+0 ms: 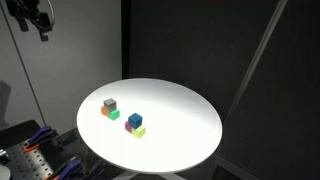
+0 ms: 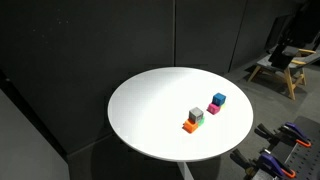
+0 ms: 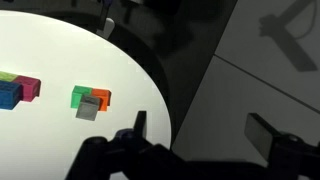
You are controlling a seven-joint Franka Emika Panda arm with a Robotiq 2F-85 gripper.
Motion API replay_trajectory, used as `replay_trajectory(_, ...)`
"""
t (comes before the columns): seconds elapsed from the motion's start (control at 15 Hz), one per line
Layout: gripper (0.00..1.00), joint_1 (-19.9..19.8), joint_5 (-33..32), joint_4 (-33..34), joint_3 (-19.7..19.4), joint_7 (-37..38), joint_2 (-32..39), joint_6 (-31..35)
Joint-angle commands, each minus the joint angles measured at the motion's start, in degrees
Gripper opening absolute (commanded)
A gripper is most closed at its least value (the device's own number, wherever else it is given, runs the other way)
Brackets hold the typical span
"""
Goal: Put the grey block on the table
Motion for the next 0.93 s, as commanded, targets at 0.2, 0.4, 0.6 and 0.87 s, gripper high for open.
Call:
replay_trajectory(0.2,1.00,-1.0,0.6,0.2,0.7,-0.6,-0.1,-0.4)
replay_trajectory(0.4,1.00,-1.0,0.6,0.2,0.7,-0.6,-0.1,-0.4)
replay_trajectory(0.6,1.00,-1.0,0.6,0.2,0.7,-0.6,-0.1,-0.4)
replay_trajectory(0.87,1.00,-2.1,-0.7,0.4,1.2,-0.8,0.4,0.8)
